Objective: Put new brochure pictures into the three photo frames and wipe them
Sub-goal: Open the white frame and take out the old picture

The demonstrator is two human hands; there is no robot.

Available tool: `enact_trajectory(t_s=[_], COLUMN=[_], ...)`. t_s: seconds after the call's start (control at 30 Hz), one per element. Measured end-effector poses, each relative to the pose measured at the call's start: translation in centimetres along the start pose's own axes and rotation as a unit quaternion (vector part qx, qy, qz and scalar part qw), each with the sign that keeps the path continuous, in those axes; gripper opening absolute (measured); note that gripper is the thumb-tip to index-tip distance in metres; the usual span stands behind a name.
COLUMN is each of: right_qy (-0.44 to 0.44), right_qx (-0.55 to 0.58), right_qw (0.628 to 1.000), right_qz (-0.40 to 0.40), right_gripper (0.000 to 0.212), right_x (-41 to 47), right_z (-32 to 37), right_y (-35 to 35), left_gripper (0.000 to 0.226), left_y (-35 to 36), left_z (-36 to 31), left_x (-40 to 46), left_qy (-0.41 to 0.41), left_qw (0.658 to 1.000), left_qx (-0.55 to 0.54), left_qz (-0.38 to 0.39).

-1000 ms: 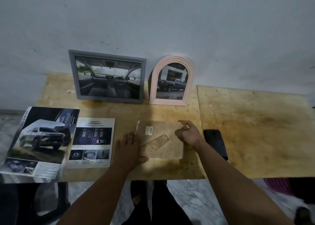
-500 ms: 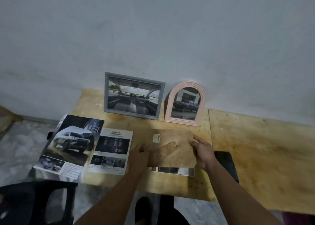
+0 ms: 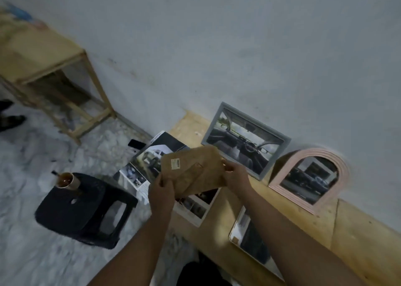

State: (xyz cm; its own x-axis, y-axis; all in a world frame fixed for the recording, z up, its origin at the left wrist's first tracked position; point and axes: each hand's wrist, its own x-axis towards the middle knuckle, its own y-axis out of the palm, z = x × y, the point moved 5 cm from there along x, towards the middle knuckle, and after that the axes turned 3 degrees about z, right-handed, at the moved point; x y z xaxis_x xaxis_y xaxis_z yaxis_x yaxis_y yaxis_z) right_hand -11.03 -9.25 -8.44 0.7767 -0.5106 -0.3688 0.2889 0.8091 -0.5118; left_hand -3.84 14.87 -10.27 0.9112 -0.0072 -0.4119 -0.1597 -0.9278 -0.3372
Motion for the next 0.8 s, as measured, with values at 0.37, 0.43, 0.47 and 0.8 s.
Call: enact_trajectory(t_s=[0.37,0.43,0.47,0.8], right_qy=[-0.056,-0.063,-0.071,0.023], right_qx=[-0.062,-0.092,-0.117,-0.409], right_qw=[0.989,0.981,0.976,0.905], right_qz=[0.125,0.156,0.168,0.113], right_gripper=[0.047,0.047,0.043,0.089], right_x=[13.2,14.3,14.5,7.2], right_z=[4.1,3.5,2.9,-6.3], right_y=[12.7,13.7,13.8,8.7], left_gripper=[0.021,0.031,0.032,0.06], left_y=[-4.9,-5.2,-5.3,-1.1], left_z=[5.4,6.6,7.2,8.1], left_x=[9.1,9.4,9.3,7.7], left_qy=[-0.083,-0.103,-0.113,0.116], left_qw=[0.99,0.981,0.97,0.848], left_qx=[0.051,0.114,0.173,0.517], left_qz=[-0.099,-0.12,-0.13,0.023])
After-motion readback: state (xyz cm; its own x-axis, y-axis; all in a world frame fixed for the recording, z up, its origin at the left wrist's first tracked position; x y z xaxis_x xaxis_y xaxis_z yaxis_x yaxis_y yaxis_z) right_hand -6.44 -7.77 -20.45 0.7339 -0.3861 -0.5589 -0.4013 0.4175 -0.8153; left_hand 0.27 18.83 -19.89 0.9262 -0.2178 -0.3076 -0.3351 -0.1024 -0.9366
